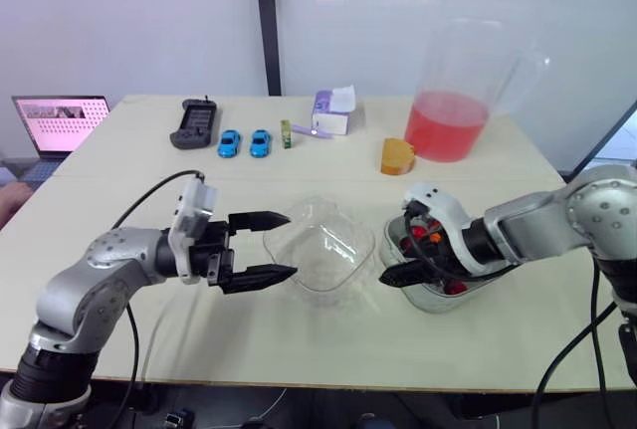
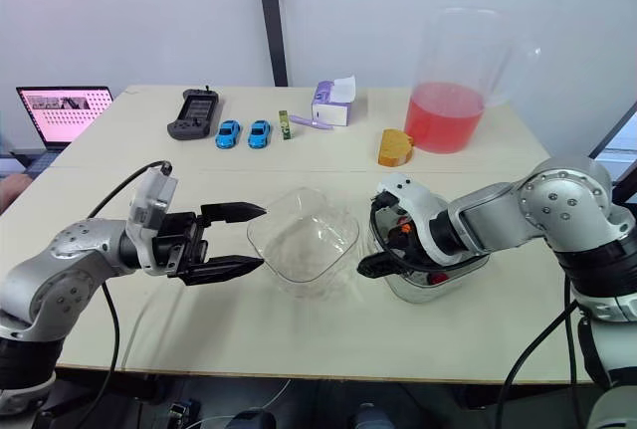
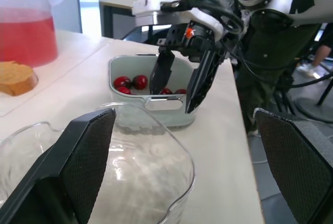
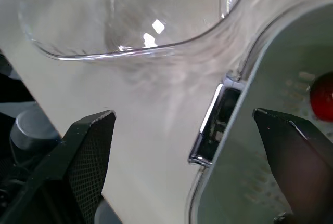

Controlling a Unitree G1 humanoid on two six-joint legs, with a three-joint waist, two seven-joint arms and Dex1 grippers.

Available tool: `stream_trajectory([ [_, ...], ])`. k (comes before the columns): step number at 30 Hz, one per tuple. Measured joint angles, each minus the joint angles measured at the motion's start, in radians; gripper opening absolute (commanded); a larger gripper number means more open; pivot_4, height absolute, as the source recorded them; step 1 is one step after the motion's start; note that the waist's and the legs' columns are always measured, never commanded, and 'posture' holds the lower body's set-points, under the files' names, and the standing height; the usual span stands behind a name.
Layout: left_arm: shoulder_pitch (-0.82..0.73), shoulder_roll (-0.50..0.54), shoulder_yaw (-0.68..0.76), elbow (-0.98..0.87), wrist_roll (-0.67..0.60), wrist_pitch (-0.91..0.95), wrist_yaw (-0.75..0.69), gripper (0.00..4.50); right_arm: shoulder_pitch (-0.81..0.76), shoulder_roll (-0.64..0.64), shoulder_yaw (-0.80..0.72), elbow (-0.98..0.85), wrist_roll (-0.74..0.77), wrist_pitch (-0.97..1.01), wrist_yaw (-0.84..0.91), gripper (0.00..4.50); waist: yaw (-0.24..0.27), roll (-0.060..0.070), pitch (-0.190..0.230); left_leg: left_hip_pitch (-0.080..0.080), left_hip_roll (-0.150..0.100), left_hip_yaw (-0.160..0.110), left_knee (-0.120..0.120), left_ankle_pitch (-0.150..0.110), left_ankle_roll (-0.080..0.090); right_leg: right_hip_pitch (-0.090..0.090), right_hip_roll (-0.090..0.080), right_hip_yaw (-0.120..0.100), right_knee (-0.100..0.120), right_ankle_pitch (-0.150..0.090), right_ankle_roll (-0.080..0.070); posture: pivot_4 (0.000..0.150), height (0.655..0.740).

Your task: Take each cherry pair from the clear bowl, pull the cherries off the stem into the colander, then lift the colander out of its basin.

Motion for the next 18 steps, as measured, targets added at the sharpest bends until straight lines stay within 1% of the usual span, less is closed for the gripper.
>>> stream_trajectory([
  [4,0.019,-0.003,0.002,-0.009,-0.005,0.001,0.015,4.48,-0.032,-0.023,-0.006,0.035,-0.028,0.014,0.033,4.5,0.005,0.0,0.0,0.0,0.0,0.0,0.0,0.0,0.0,0.0,0.0,0.0,0.0,0.0,0.0,0.15,0.74],
  [8,0.037,-0.004,0.014,-0.03,-0.024,0.001,0.02,4.48,-0.04,-0.126,-0.062,0.023,-0.032,0.014,0.126,4.5,0.012,0.0,0.0,0.0,0.0,0.0,-0.001,0.0,0.001,0.0,0.0,0.0,-0.001,0.0,0.0,0.15,0.74],
  [11,0.042,0.0,0.027,-0.03,-0.028,0.005,0.021,4.48,-0.006,-0.192,-0.143,-0.026,-0.011,0.013,0.222,4.5,0.012,0.0,0.0,0.0,0.0,0.0,-0.001,0.0,0.001,0.0,0.0,0.0,-0.001,0.0,0.0,0.15,0.74],
  [13,0.035,0.001,0.025,-0.027,-0.033,0.015,0.017,4.48,0.095,-0.238,-0.235,-0.07,0.031,-0.006,0.245,4.5,0.014,0.0,0.0,0.001,0.0,0.0,-0.001,-0.001,0.001,0.001,0.001,-0.001,-0.001,0.0,0.0,0.15,0.74],
  [15,0.018,0.001,0.022,-0.009,-0.034,0.019,0.01,4.48,0.193,-0.25,-0.278,-0.095,0.079,-0.037,0.218,4.5,0.012,-0.001,0.0,0.001,0.0,0.0,0.0,-0.001,0.001,0.001,0.0,0.0,-0.001,0.0,0.0,0.15,0.74],
  [18,-0.022,-0.002,0.009,0.019,-0.033,0.018,-0.003,4.48,0.283,-0.251,-0.282,-0.138,0.155,-0.108,0.137,4.5,0.005,0.0,0.0,0.001,0.0,0.0,0.001,-0.001,0.001,0.001,0.001,0.0,0.001,0.0,0.0,0.15,0.74],
])
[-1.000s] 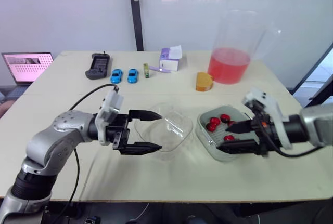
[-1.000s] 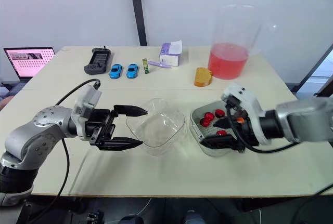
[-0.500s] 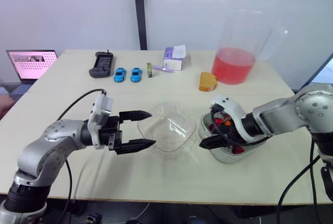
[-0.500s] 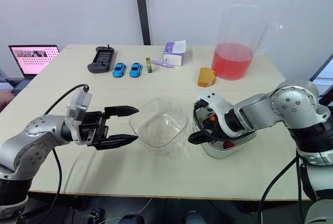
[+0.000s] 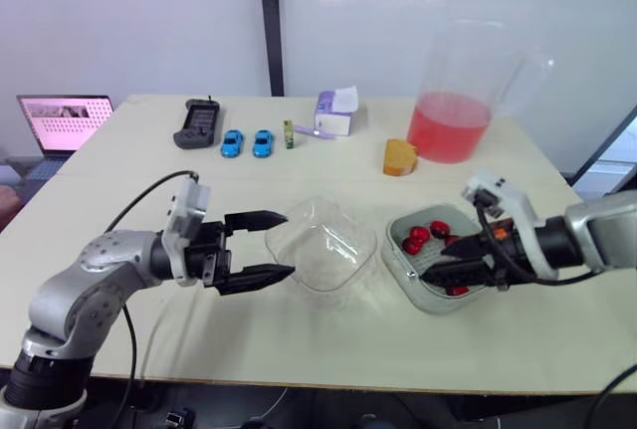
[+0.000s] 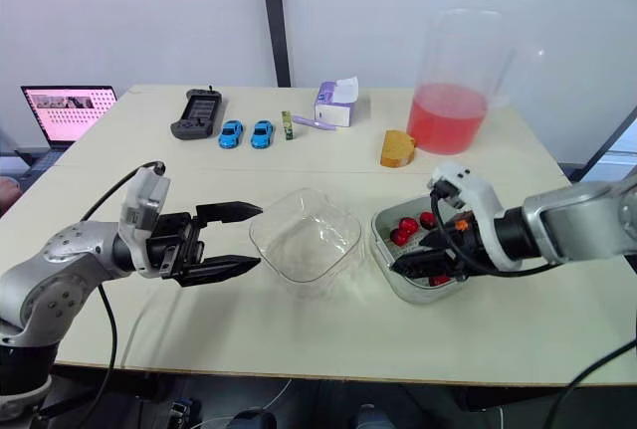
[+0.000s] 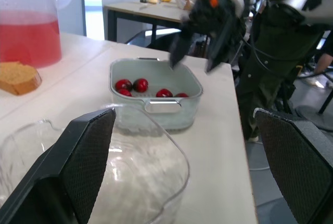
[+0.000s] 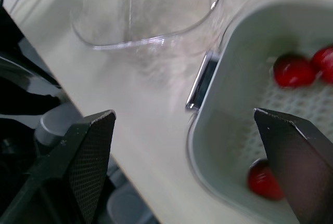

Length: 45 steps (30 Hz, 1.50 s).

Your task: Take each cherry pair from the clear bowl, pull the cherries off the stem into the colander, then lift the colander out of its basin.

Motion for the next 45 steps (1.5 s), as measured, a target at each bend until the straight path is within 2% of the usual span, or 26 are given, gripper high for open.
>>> stream_trajectory([
  [8,-0.032,-0.015,-0.026,0.028,0.01,0.0,-0.027,4.48,0.02,0.002,0.086,-0.034,0.12,-0.163,-0.209,4.5,0.001,0.0,0.0,0.0,0.0,0.0,0.0,0.0,0.0,0.0,0.0,0.0,0.0,0.0,0.0,0.15,0.74],
  [16,0.0,-0.015,-0.021,-0.003,0.008,0.005,-0.021,4.48,-0.002,0.094,0.195,-0.021,0.1,-0.188,-0.29,4.5,0.001,0.0,0.0,0.0,0.0,0.0,0.0,0.0,0.0,-0.001,0.0,0.0,0.0,0.0,0.0,0.15,0.74],
  [25,0.031,-0.013,-0.011,-0.041,-0.006,0.022,0.007,4.48,-0.045,0.171,0.239,0.015,0.017,-0.172,-0.28,4.5,0.001,0.0,0.0,0.0,0.0,0.0,0.0,0.0,0.0,-0.001,0.0,0.0,0.0,0.0,0.0,0.15,0.74],
  [28,0.032,-0.013,-0.008,-0.051,-0.01,0.022,0.014,4.5,-0.055,0.181,0.248,0.03,-0.019,-0.153,-0.263,3.63,0.002,0.0,0.0,-0.001,0.0,0.0,0.0,0.0,0.0,0.0,0.0,0.0,0.0,0.0,0.0,0.15,0.74],
  [34,0.04,-0.012,-0.007,-0.053,-0.011,0.022,0.02,4.5,-0.059,0.19,0.239,0.043,-0.088,-0.125,-0.241,0.72,-0.001,0.0,0.0,0.0,0.0,0.0,-0.001,0.0,0.0,-0.001,0.0,0.0,0.0,0.0,0.0,0.15,0.74],
  [35,0.042,-0.011,-0.006,-0.053,-0.011,0.022,0.021,4.5,-0.068,0.188,0.223,0.043,-0.103,-0.115,-0.238,0.4,-0.005,0.0,0.0,0.0,0.001,0.0,0.0,0.0,0.0,0.0,0.001,0.0,0.0,0.0,0.0,0.15,0.74],
  [36,0.042,-0.01,-0.006,-0.053,-0.011,0.022,0.022,4.5,-0.073,0.189,0.217,0.04,-0.111,-0.11,-0.231,0.22,-0.01,-0.001,-0.001,0.001,0.001,0.0,0.0,0.0,0.0,0.0,0.001,0.0,0.0,0.0,-0.001,0.15,0.74],
  [45,0.045,-0.008,-0.005,-0.063,-0.015,0.023,0.027,4.5,-0.101,0.21,0.202,0.023,-0.194,-0.046,-0.137,0.22,-0.023,-0.002,-0.001,0.001,0.001,-0.001,-0.001,0.0,0.0,0.001,0.001,0.0,0.0,0.0,-0.001,0.15,0.74],
])
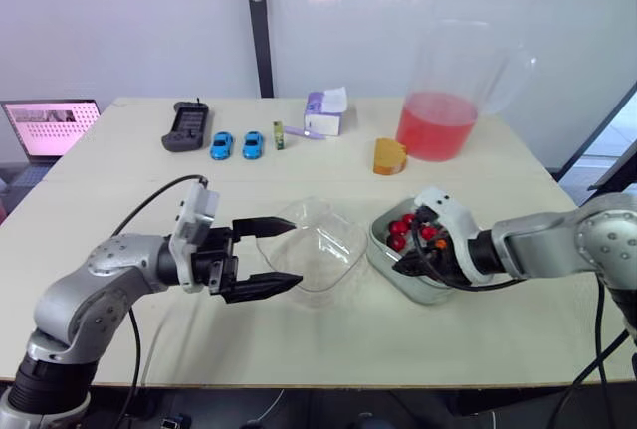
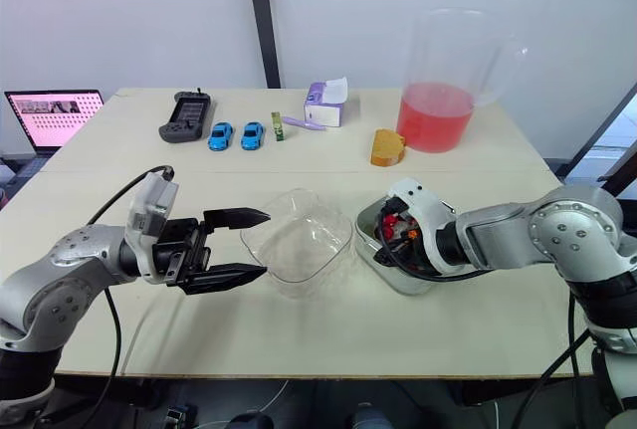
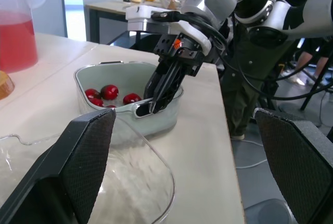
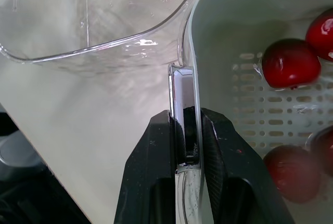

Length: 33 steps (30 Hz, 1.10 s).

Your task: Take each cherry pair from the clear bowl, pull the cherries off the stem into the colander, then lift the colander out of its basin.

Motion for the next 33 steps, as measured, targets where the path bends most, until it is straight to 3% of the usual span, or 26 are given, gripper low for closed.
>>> stream_trajectory([
  [15,0.004,0.0,0.0,-0.002,0.0,0.0,0.016,4.5,0.015,0.003,-0.023,-0.15,-0.153,0.04,0.107,0.22,0.0,0.0,0.0,0.0,0.0,0.0,0.0,0.0,0.0,-0.001,0.0,0.0,0.0,0.0,0.0,0.15,0.74],
  [33,-0.006,0.002,0.001,-0.003,-0.01,0.004,0.014,4.5,0.017,0.009,-0.107,-0.181,-0.147,0.082,0.157,0.22,0.002,0.0,0.0,-0.001,0.0,0.0,0.0,0.0,0.0,-0.001,0.0,0.0,0.0,0.0,0.0,0.15,0.74],
])
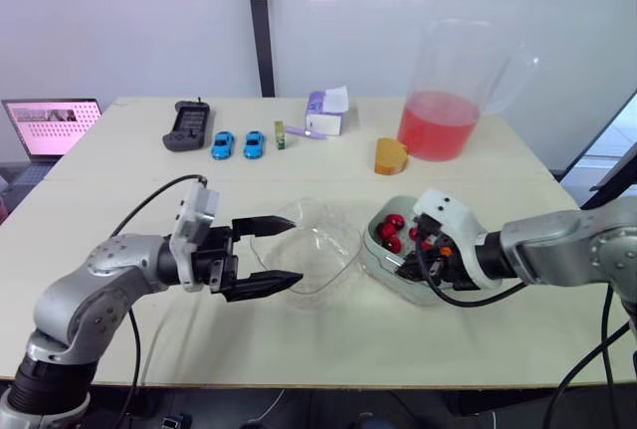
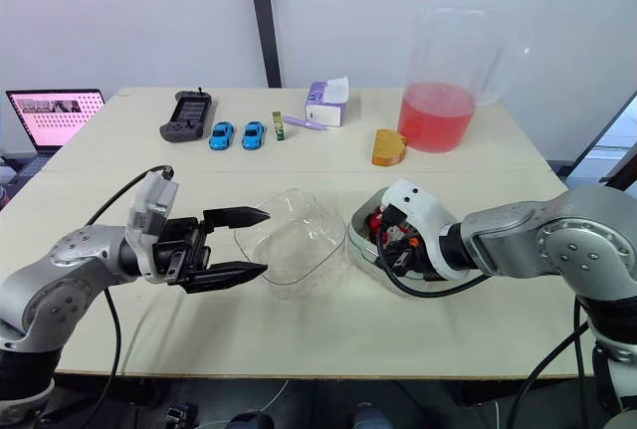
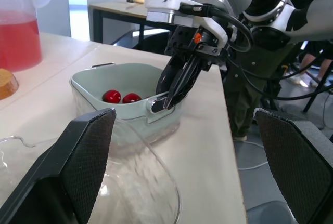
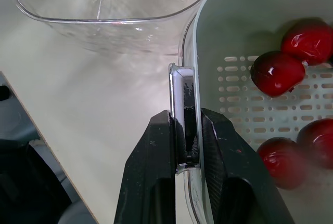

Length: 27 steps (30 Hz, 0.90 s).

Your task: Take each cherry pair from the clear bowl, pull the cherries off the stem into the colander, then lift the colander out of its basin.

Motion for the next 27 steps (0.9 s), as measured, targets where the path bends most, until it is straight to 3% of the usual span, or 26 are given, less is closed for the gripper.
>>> stream_trajectory([
  [14,-0.01,0.001,0.0,0.004,-0.002,0.013,-0.007,4.5,-0.064,-0.059,-0.011,-0.001,-0.011,0.025,0.092,0.22,0.001,0.0,0.0,0.0,0.0,0.0,0.0,0.0,0.0,0.0,0.0,0.0,0.0,0.0,0.0,0.15,0.74],
  [27,-0.01,0.001,0.0,0.01,-0.002,0.013,-0.01,4.5,-0.125,-0.128,0.008,-0.001,-0.116,0.025,0.254,0.22,0.003,0.001,0.0,0.0,0.0,0.0,0.0,0.0,0.0,0.0,-0.001,0.0,0.0,0.0,0.0,0.15,0.74],
])
